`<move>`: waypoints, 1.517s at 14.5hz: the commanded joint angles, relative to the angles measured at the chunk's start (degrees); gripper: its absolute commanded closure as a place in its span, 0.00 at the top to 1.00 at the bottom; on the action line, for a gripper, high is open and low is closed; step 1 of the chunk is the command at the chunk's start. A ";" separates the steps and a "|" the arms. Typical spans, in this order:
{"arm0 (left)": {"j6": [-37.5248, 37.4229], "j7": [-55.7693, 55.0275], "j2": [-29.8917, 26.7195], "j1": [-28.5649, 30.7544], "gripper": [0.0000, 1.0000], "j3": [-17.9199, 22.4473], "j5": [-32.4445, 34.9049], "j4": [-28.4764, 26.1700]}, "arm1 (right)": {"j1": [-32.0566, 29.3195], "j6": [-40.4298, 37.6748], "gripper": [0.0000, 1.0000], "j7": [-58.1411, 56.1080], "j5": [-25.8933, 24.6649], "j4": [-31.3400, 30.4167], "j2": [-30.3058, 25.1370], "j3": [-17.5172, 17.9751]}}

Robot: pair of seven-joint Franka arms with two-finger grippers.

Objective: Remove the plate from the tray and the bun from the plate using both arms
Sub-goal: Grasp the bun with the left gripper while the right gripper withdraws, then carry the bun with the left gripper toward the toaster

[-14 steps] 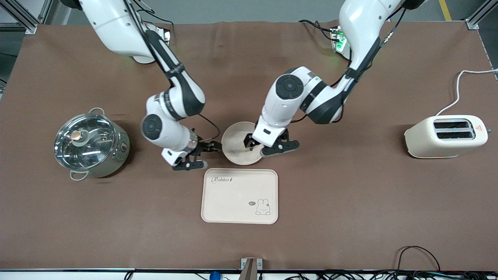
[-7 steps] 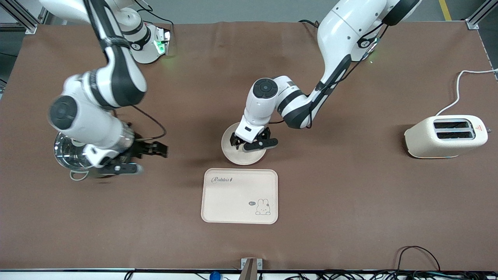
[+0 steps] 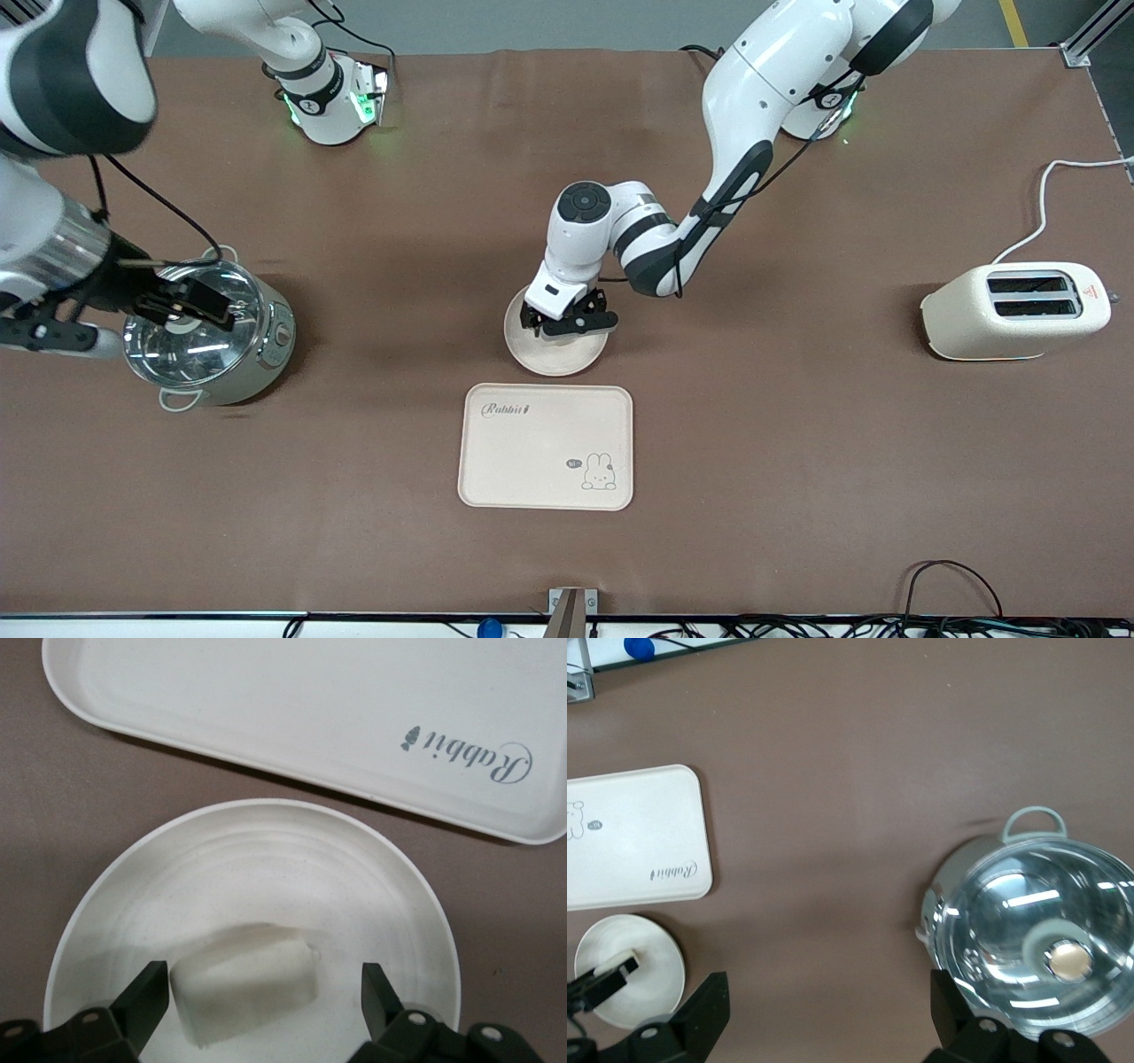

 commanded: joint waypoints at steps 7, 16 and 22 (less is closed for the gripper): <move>4.13 -1.58 1.35 0.01 0.13 0.20 1.67 0.21 | -3.68 -6.97 1.00 -2.62 -1.76 3.64 -1.56 0.64; -24.85 30.62 -12.87 19.03 0.00 -5.94 -7.55 0.21 | -20.65 -7.78 1.00 -10.37 -8.80 -2.77 -10.44 15.24; -21.38 55.53 -14.21 49.55 0.02 -16.76 -7.83 -9.53 | -20.30 -8.39 1.00 -10.28 -8.62 -2.95 -10.54 15.15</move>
